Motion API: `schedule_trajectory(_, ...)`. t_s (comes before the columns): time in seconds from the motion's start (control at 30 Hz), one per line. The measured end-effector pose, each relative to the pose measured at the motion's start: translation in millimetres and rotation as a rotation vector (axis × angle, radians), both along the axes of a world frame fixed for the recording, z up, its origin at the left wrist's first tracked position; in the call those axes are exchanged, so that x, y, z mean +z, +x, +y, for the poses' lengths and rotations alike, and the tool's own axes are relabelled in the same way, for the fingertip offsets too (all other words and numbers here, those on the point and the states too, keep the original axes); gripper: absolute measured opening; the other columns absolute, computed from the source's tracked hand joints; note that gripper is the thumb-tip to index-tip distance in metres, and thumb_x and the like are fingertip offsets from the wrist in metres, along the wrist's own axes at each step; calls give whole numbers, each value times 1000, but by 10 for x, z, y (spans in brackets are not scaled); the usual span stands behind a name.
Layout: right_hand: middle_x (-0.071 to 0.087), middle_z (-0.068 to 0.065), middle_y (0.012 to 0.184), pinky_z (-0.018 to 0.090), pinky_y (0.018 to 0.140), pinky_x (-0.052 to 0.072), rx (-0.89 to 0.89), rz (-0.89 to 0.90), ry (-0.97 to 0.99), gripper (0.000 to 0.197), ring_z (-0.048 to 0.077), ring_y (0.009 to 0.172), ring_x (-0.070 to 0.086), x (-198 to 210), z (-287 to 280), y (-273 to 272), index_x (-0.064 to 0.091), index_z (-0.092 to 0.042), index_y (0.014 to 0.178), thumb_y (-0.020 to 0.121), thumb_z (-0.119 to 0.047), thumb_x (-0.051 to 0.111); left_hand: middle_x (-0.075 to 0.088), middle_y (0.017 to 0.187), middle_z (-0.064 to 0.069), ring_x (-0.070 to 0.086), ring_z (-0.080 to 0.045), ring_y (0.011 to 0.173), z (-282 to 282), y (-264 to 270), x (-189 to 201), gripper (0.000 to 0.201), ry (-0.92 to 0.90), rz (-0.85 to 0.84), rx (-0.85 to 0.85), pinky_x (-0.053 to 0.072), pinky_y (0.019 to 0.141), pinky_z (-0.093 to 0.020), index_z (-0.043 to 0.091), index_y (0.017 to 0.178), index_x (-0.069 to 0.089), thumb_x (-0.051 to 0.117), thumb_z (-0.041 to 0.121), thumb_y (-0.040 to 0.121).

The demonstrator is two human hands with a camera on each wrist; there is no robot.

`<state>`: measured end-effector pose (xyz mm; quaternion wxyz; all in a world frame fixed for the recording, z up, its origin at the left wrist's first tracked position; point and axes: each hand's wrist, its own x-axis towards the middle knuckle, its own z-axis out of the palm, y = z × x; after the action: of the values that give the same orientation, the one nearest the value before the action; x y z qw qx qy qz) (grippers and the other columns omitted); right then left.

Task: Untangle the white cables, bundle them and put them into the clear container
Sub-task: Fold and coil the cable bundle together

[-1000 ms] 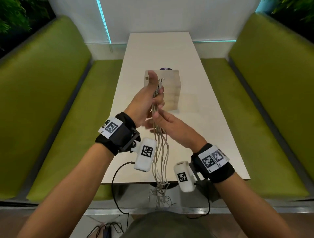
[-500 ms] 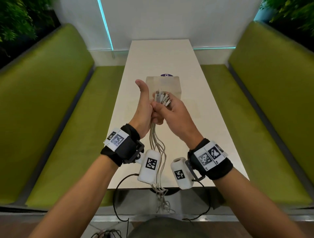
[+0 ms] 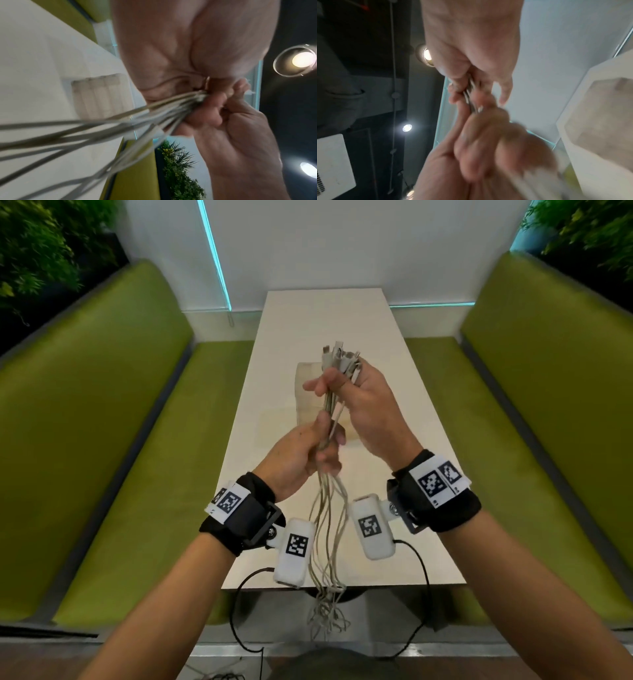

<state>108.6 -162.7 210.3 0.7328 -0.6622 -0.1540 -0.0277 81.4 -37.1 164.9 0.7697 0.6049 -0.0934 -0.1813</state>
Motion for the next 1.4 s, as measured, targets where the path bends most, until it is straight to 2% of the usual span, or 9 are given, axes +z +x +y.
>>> schedule_trajectory(0.1, 59, 25, 120, 37, 92, 51, 65, 144, -134, 31, 22, 104, 60, -15, -123, 78, 50, -4, 119, 94, -22, 56, 23, 50, 10, 20, -10, 45, 33, 19, 29, 42, 149, -37, 91, 30, 48, -21, 14, 70, 46, 36, 41, 101)
schedule_trajectory(0.23, 1, 9, 161, 38, 118, 11, -92, -10, -664, 120, 23, 147, 5, 51, -359, 31, -8, -22, 151, 70, -40, 79, 27, 49, 12, 21, -8, 45, 160, 67, -28, 39, 366, -95, 90, 25, 45, -19, 16, 67, 43, 42, 38, 99)
schedule_trajectory(0.4, 9, 0, 161, 64, 112, -9, 208, -333, -1561, 65, 29, 146, -15, 21, -298, -20, 42, -29, 138, 80, -45, 67, 29, 50, 13, 23, -6, 45, 198, 41, -23, 40, 468, -134, -74, 27, 46, -18, 15, 67, 43, 41, 37, 100)
schedule_trajectory(0.5, 61, -8, 106, 48, 110, 22, 395, -193, -1369, 6, 22, 131, 40, 1, -291, 8, 54, -31, 89, 94, -28, 53, 28, 53, 9, 21, -10, 49, 236, 17, 27, 38, 455, -142, -142, 25, 48, -21, 15, 67, 46, 44, 40, 96)
schedule_trajectory(0.63, 55, -4, 63, 27, 61, 45, 480, -66, -1146, 25, 19, 63, 58, 66, -374, 34, 52, -30, 76, 97, -18, 47, 34, 54, 8, 31, -10, 49, 299, -29, -38, 31, 367, -178, -124, 34, 53, -24, 8, 82, 55, 50, 36, 95)
schedule_trajectory(0.77, 51, -1, 63, 26, 50, 44, 393, -142, -1085, 21, 15, 53, 50, 101, -374, 74, 54, -24, 80, 98, -17, 46, 50, 60, 9, 57, -14, 57, 280, -60, -132, 15, 381, -241, -78, 45, 62, -20, 11, 89, 51, 49, 23, 98)
schedule_trajectory(1.0, 48, 3, 67, 27, 47, 41, 334, -37, -907, 23, 18, 53, 48, 56, -309, 46, 59, -3, 93, 100, -15, 41, 49, 59, 11, 39, -7, 47, 143, 6, -152, 21, 161, -327, 408, 34, 44, -19, 10, 89, 58, 40, 12, 101)
schedule_trajectory(1.17, 46, -9, 67, 26, 57, 38, 142, -63, -803, 29, 13, 59, 47, -263, -24, -133, 50, -8, 118, 102, -28, 37, 66, 117, -4, 64, -15, 107, -38, 15, -46, 21, -28, -355, 526, 51, 93, -34, 7, 102, 57, 37, 13, 102)
schedule_trajectory(1.4, 53, -5, 72, 20, 56, 42, 201, 18, -645, 20, 9, 60, 49, -353, 87, -311, 48, -18, 93, 102, -30, 35, 66, 79, -2, 55, -10, 57, -76, -28, 81, 25, -39, -243, 558, 42, 45, -23, 17, 92, 55, 33, 20, 104)
